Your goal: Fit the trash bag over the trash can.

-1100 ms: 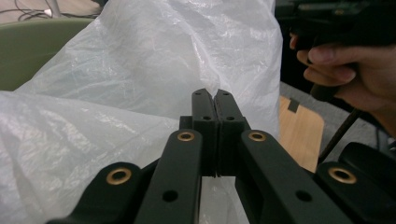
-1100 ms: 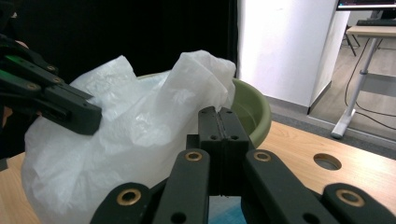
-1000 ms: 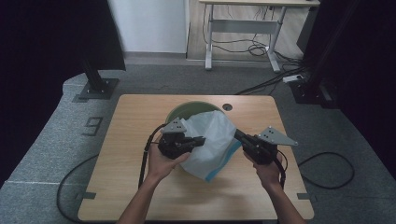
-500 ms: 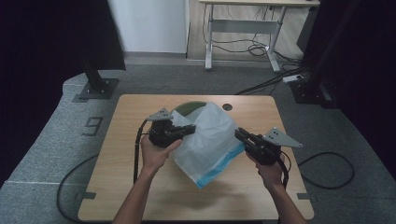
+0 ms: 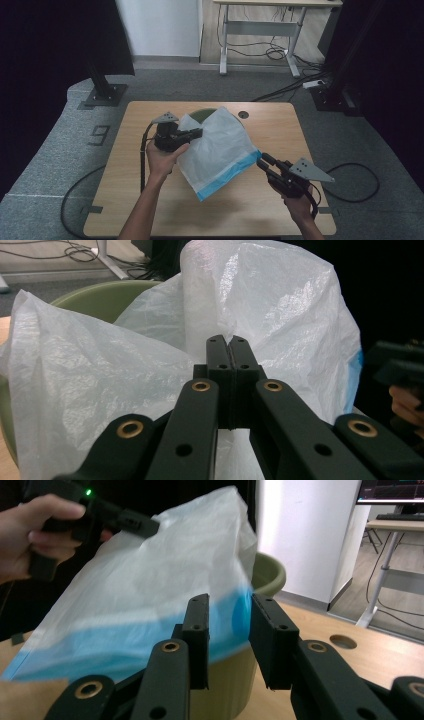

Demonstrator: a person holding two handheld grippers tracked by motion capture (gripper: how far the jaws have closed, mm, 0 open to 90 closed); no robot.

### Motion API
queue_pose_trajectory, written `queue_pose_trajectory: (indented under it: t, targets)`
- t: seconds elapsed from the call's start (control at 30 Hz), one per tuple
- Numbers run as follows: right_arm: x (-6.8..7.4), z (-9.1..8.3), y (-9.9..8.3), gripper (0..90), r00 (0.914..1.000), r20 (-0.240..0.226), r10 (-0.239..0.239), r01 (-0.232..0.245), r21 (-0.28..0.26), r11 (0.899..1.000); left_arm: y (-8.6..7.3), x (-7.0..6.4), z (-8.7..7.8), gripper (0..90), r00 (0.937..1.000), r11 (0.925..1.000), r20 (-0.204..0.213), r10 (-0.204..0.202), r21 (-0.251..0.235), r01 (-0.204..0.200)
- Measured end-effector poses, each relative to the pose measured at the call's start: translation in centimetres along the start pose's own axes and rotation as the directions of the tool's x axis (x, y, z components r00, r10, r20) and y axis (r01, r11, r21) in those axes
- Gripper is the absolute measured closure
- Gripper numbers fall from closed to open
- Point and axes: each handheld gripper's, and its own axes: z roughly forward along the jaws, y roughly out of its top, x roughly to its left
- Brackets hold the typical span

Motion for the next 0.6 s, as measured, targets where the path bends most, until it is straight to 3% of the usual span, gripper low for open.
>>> queue_pose_trajectory:
  t: [0.17, 0.33, 0.5, 0.6]
  targets:
    - [0.4, -0.2, -1.3, 68.1, 0.9997, -0.02, 0.009, -0.009, 0.028, 1.0, 0.0, 0.1, -0.1, 90.0, 1.0, 0.9999, 0.003, -0.007, -0.007, 0.007]
    - [0.7, 0.7, -2.6, 67.5, 0.9982, -0.048, 0.036, -0.034, 0.056, 0.998, 0.1, 0.2, -0.1, 90.0, 0.9999, 0.9999, 0.006, -0.012, -0.008, 0.012]
    - [0.7, 1.3, -2.7, 67.4, 0.9961, -0.062, 0.063, -0.06, 0.049, 0.997, 0.1, 0.4, -0.2, 90.0, 0.9998, 0.9998, 0.008, -0.016, -0.009, 0.016]
    - [0.9, 1.6, -2.6, 67.5, 0.9967, -0.058, 0.056, -0.053, 0.049, 0.997, 0.1, 0.4, -0.2, 90.0, 0.9997, 0.9997, 0.016, -0.021, -0.01, 0.021]
